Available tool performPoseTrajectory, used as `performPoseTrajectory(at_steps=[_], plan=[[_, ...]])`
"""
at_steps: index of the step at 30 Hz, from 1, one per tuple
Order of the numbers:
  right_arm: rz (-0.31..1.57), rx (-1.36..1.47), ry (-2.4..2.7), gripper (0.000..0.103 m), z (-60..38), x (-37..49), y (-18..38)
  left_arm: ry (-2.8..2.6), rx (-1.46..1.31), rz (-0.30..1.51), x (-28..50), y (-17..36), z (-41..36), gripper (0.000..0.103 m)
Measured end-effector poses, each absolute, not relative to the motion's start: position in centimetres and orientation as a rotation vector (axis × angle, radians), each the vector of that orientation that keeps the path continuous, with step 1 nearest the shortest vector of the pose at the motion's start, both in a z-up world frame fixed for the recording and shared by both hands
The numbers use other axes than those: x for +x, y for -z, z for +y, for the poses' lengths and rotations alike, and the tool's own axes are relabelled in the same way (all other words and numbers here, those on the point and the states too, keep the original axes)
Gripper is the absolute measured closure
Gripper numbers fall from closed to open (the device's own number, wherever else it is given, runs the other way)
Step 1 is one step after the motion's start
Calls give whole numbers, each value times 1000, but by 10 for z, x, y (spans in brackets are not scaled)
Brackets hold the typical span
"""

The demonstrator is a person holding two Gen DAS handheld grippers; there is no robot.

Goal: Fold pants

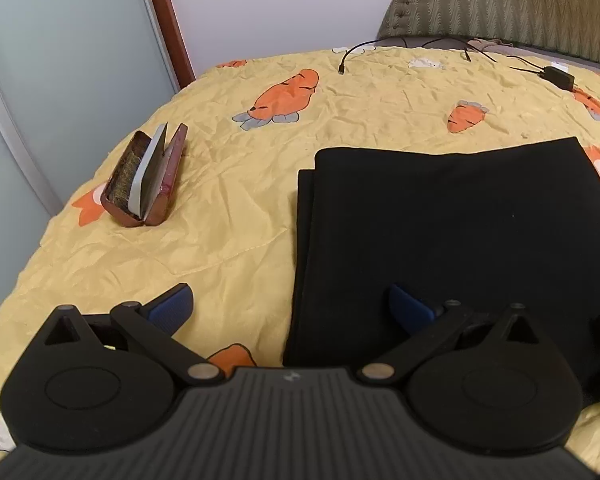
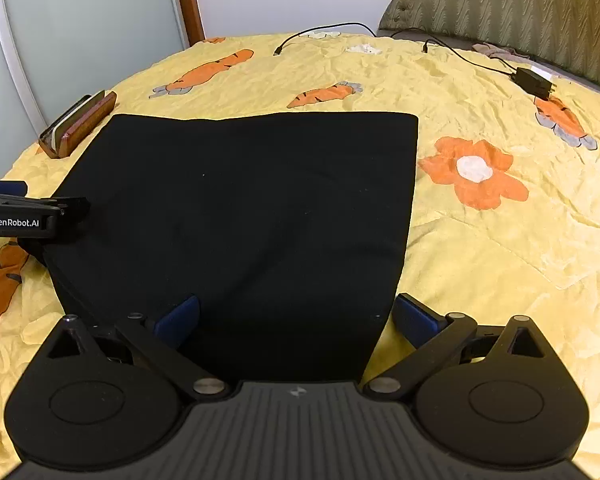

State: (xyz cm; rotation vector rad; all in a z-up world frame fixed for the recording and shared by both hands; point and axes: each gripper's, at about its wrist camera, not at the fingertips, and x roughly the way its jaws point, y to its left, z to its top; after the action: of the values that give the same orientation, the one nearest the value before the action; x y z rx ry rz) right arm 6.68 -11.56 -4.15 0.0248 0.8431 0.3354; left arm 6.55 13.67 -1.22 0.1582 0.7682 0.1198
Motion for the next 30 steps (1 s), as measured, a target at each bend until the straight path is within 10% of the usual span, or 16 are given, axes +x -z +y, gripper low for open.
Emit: performPoseTrajectory(at_steps=[30], plan=[[765, 90, -245, 0, -129, 92, 29, -61, 175, 733, 125, -13, 114, 0]])
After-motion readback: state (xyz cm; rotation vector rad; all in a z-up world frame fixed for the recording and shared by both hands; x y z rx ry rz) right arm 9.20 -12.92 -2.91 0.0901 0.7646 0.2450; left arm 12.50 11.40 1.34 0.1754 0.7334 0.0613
